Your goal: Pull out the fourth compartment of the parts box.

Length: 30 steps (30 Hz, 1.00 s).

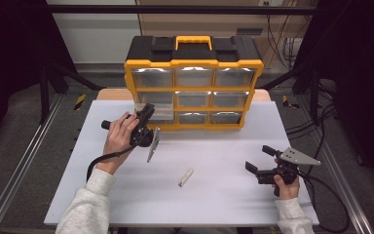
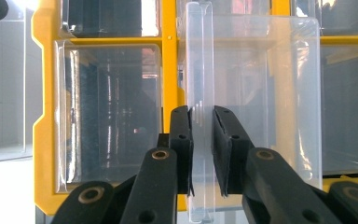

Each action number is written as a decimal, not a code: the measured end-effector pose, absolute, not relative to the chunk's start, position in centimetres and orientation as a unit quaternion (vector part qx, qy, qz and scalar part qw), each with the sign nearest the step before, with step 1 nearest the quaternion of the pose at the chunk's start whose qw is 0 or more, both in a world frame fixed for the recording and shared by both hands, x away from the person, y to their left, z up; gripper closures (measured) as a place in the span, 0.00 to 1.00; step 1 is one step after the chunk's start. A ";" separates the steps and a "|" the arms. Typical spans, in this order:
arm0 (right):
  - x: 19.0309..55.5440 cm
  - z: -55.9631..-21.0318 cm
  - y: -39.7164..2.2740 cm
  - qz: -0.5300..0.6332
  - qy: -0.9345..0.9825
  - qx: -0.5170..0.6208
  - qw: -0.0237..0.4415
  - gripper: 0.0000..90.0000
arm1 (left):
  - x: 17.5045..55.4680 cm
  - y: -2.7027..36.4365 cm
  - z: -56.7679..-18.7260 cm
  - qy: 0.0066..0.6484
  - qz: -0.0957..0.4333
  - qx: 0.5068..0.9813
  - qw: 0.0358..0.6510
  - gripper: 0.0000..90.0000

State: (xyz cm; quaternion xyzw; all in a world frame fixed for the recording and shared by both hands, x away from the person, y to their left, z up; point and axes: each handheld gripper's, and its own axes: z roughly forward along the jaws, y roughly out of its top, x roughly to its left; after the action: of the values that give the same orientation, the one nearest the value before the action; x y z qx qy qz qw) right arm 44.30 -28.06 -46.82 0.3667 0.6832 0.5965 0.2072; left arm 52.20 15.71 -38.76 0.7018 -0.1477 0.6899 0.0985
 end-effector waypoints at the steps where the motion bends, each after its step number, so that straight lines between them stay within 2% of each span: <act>1: 44.3 -46.8 -28.1 0.597 0.683 0.367 0.207 0.00 | 52.1 15.7 -38.8 -0.147 0.690 0.702 0.098 0.87; 30: 44.3 -46.8 -28.0 0.597 0.683 0.367 0.207 0.00 | 50.9 15.7 -39.0 -0.146 0.695 0.697 0.097 0.87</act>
State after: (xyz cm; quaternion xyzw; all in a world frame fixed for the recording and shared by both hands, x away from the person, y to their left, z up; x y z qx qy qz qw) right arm 44.29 -28.05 -46.82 0.3665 0.6831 0.5968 0.2069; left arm 50.85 15.66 -39.03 0.6970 -0.1465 0.6953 0.0967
